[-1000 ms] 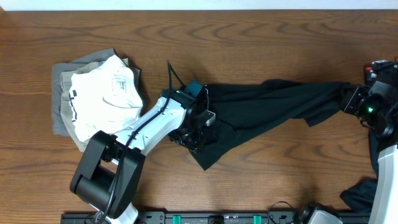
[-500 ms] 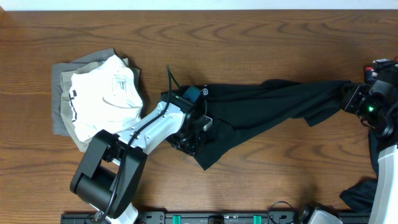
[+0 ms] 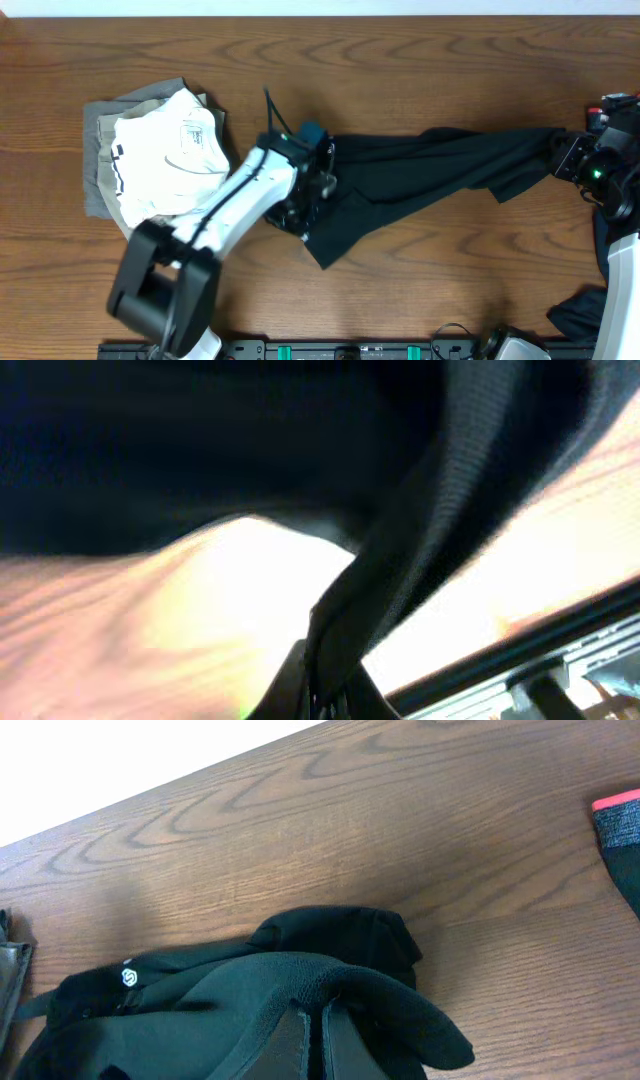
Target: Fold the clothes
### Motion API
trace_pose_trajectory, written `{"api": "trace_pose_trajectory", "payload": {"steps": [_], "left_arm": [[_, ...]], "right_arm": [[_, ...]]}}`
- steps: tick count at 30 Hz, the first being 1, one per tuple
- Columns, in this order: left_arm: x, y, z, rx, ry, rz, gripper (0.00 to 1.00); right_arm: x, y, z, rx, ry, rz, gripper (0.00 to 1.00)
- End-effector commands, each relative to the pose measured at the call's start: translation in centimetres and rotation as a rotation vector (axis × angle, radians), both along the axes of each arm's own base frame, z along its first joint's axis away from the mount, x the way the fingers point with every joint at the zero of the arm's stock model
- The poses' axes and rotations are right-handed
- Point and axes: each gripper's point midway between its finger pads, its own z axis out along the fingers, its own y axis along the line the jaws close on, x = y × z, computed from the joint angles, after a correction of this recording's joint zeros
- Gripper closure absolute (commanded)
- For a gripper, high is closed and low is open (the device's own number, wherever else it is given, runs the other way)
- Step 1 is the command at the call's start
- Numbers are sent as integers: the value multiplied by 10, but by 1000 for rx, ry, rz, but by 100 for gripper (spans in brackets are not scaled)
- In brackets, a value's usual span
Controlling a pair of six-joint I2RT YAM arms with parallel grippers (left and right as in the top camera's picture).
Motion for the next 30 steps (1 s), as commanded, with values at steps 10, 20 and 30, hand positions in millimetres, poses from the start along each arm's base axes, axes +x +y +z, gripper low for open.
{"api": "trace_pose_trajectory", "payload": {"steps": [10,20,30], "left_arm": [[74,41,310,-166,-941,149,94],[23,64,459,-342,-1351,103,94],[-10,80,550,-492,-1663,136,94]], "right_arm": [[-29,14,80,-22,-186,-39,99],[-55,34,170,-68,-324,12,99],[-87,35,261,-183,-517,-59,99]]}}
